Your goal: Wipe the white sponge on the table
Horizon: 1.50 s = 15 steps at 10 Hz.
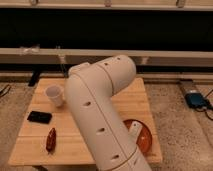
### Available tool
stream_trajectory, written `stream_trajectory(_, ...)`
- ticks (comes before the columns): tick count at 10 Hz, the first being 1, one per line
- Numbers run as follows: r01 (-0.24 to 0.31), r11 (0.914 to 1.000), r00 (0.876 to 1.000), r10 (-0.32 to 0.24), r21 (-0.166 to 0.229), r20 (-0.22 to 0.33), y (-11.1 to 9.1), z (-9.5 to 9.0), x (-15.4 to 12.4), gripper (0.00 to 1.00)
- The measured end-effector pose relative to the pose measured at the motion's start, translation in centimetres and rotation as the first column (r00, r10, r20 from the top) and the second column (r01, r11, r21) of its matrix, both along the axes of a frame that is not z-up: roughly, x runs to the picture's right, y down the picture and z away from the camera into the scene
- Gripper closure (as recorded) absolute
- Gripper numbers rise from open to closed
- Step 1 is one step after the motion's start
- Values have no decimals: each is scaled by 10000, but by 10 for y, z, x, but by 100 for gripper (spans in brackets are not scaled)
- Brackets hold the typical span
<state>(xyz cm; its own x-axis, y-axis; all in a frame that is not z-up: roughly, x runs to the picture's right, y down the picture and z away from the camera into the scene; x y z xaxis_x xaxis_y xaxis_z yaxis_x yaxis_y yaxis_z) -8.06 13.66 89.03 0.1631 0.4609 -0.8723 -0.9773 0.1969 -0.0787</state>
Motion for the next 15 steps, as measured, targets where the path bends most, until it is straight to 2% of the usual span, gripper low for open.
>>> stream_trajectory(1, -99, 10000, 9996, 99, -13, -263, -1, 4, 7, 82)
stream_trajectory(3, -527, 9985, 9934, 542, 172, -1006, -14, 18, 32, 60)
stream_trajectory(5, -857, 9948, 9842, 930, 547, -1505, -30, 27, 51, 42)
stream_trajectory(6, -1112, 9906, 9780, 1233, 800, -1680, -40, 27, 59, 29)
stream_trajectory(7, -1215, 9881, 9761, 1362, 940, -1691, -46, 27, 60, 23)
stream_trajectory(9, -1372, 9845, 9758, 1533, 1092, -1559, -54, 28, 54, 20)
stream_trajectory(11, -1598, 9804, 9777, 1733, 1154, -1188, -55, 25, 40, 20)
stream_trajectory(13, -2401, 9611, 9692, 2453, 1364, -228, -62, 14, 30, 20)
stream_trajectory(15, -2619, 9543, 9647, 2633, 1441, 101, -64, 10, 26, 20)
